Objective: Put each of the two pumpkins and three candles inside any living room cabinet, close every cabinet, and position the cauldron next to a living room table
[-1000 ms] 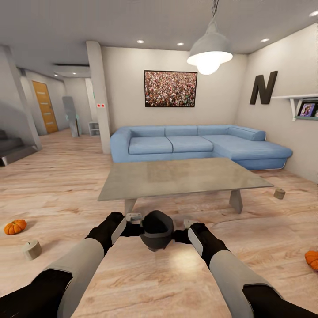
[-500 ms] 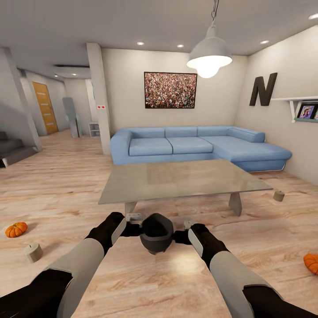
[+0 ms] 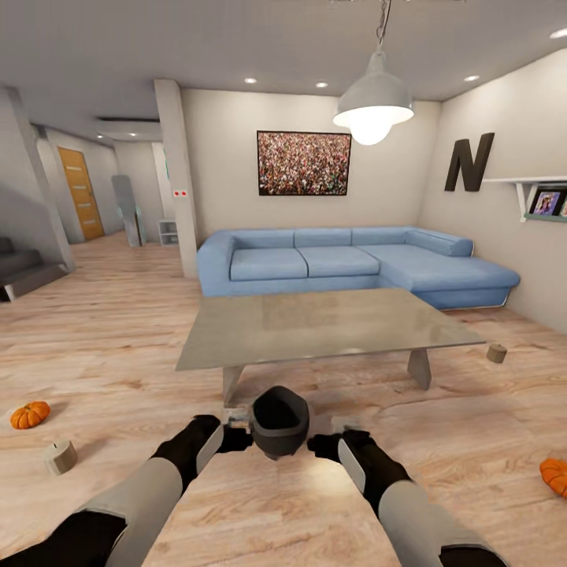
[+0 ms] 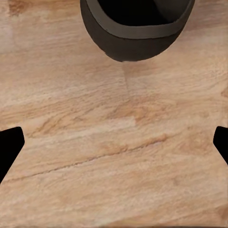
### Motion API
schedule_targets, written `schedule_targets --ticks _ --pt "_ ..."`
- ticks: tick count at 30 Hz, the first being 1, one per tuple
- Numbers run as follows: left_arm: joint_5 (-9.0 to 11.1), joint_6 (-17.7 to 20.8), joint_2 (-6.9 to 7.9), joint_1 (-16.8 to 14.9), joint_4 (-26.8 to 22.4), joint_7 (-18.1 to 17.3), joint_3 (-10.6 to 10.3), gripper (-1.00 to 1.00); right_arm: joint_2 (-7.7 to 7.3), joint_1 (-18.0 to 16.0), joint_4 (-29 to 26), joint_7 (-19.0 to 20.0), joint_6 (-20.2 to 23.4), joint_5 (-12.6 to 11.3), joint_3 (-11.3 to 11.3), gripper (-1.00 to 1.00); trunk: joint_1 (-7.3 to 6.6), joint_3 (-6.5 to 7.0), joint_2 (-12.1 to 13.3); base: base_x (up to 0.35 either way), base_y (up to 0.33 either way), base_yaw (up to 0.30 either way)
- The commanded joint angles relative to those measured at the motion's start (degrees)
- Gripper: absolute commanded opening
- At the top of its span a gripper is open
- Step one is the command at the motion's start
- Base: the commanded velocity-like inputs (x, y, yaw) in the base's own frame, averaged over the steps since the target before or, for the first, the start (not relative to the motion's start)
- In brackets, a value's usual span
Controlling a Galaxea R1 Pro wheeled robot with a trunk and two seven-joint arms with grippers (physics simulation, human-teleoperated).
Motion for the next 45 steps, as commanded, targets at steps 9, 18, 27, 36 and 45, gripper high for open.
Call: schedule_targets --ticks 9,18,27,36,45 --pt "0.8 -12.6 0.85 10.1 6.0 0.2 -0.4 1.00 -0.28 8.6 0.4 -0.3 -6.9 -0.7 -0.4 1.00 -2.00 1.57 3.6 0.000 0.000 0.000" --pt "1.0 -21.1 1.98 17.5 6.6 0.2 -0.2 1.00 -0.31 14.9 0.8 -0.2 -13.7 -0.6 -0.3 1.00 -3.97 3.18 7.2 0.000 0.000 0.000" --pt "1.1 -26.6 2.60 17.8 8.2 0.1 -0.1 1.00 -0.31 16.0 1.9 -0.2 -17.8 -0.6 -0.2 1.00 -5.95 4.80 10.8 0.000 0.000 0.000" --pt "1.1 -27.4 2.92 18.1 8.4 0.0 0.0 1.00 -0.39 16.1 2.7 -0.2 -18.0 -0.6 -0.2 1.00 -7.93 6.42 14.4 0.000 0.000 0.000" --pt "1.2 -28.9 3.07 19.2 8.4 -0.4 0.1 1.00 -0.40 16.1 4.4 -0.1 -18.4 -0.5 -0.2 1.00 -9.90 8.03 18.0 0.000 0.000 0.000"
